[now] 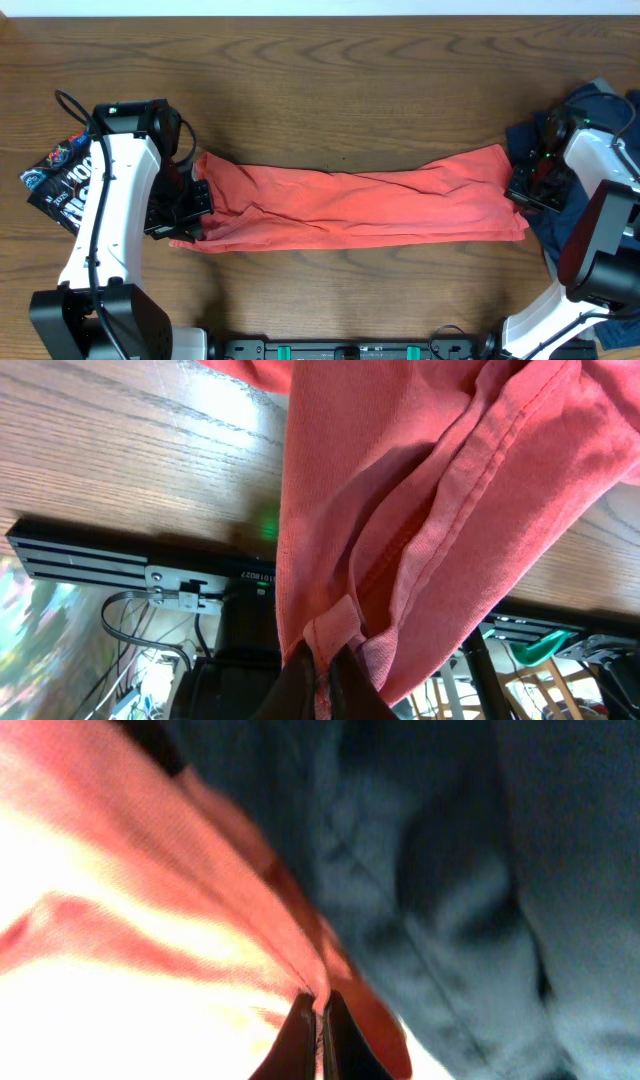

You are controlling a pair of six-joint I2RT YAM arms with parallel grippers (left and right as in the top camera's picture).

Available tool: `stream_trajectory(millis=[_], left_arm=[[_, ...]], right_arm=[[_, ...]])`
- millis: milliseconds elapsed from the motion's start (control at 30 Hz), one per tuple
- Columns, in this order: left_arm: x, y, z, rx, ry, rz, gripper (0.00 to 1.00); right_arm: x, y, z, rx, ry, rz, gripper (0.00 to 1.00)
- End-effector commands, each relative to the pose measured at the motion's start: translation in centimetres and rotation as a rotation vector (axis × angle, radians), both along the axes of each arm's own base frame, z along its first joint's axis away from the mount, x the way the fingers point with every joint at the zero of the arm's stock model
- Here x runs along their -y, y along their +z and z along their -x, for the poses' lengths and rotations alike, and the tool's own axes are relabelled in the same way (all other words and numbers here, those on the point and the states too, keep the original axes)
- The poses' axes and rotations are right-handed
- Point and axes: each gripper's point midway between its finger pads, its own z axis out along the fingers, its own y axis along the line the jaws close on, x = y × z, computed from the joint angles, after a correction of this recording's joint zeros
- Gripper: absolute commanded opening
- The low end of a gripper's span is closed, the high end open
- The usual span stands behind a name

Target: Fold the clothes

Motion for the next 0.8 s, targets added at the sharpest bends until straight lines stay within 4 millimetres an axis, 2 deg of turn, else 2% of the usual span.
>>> stream_trajectory(millis=[0,200,433,567,667,767], left_arm=[[-0.3,0.5,0.9,-0.017,0.002,-0.020,0.06],[-0.3,0.5,0.9,-0.017,0.002,-0.020,0.06],[-0.3,0.4,0.7,-0.009,0.002,-0.021,0.06],[-0.3,0.4,0.6,-0.006,0.002,-0.021,0.06],[-0.3,0.4,0.6,-0.003,0.002,-0.021,0.06],[-0.3,0.3,0.5,-0.002,0.002,-0.021,0.06]], right_arm=[[-0.3,2.8,-0.8,0.060,0.002,-0.008,0.01],[-0.7,4.1,0.5,0.034,0.003,-0.017,0.02],[-1.8,4.8,4.0,-0.108,0.044,-0.068,0.01],[-1.6,5.3,6.0,-0.193,0.053,-0.056,0.01],[-1.4,5.4,6.2,-0.204,0.045,-0.040,0.01],[-1.2,5.1,5.3,-0.167,0.045,-0.029,0.02]])
